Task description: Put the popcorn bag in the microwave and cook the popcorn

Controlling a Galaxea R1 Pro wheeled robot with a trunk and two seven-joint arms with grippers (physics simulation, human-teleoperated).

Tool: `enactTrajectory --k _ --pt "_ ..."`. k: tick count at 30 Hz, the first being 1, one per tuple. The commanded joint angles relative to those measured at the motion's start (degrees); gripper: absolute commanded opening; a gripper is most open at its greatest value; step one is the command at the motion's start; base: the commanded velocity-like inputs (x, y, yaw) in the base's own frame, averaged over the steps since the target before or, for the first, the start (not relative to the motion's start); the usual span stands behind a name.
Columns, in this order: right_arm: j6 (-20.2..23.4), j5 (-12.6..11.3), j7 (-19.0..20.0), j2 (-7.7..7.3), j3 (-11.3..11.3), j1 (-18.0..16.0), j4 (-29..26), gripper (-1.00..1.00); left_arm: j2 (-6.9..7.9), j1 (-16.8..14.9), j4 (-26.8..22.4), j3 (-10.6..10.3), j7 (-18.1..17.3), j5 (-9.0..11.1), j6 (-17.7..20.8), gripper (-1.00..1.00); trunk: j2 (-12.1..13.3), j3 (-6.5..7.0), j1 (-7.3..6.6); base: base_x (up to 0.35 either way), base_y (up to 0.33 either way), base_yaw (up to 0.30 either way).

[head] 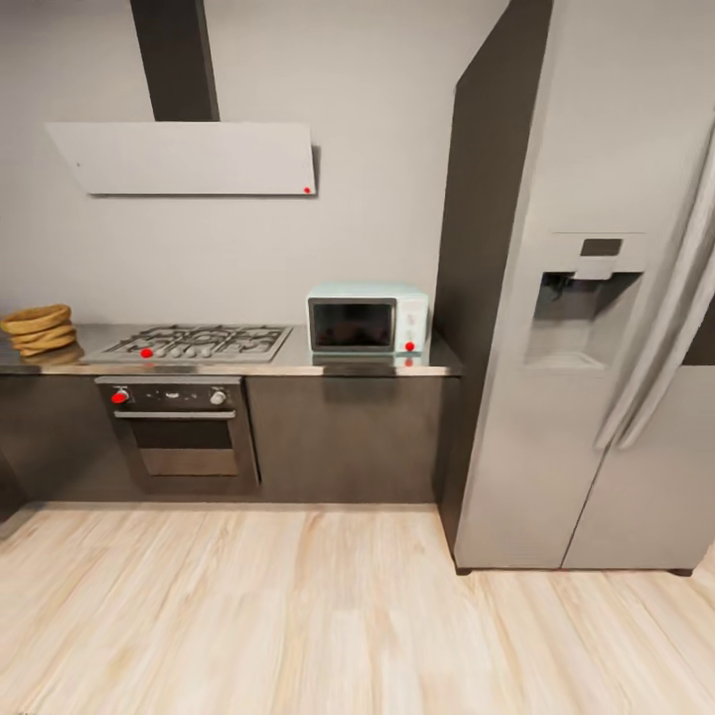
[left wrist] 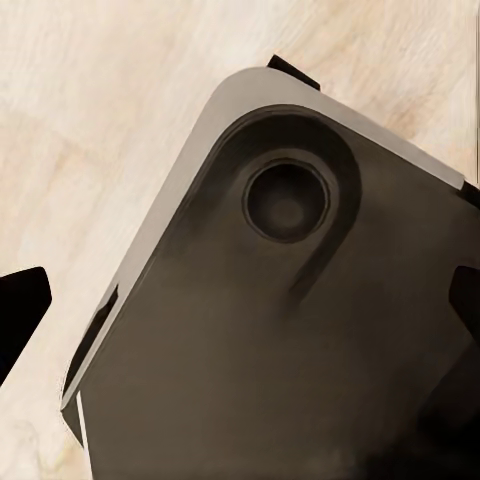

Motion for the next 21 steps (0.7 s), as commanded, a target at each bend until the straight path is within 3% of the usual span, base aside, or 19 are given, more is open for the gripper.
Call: enactTrajectory --k 1,11,21 --pt "-0.2 0.0 0.0 -0.01 0.0 0.0 0.0 1.00 0.00 0.0 -0.1 0.0 0.1 0.1 0.0 1.00 0.0 -0.04 0.04 0.317 0.000 0.277" --pt "-0.2 0.0 0.0 -0.01 0.0 0.0 0.0 1.00 -0.09 0.0 -0.1 -0.1 0.0 0.0 0.0 1.00 0.0 -0.04 0.04 0.318 0.000 0.262" --pt "-0.1 0.2 0.1 -0.24 0.1 0.0 0.0 1.00 -0.18 0.0 -0.1 -0.3 0.1 -0.1 0.1 1.00 0.0 -0.04 0.04 0.318 0.000 0.012"
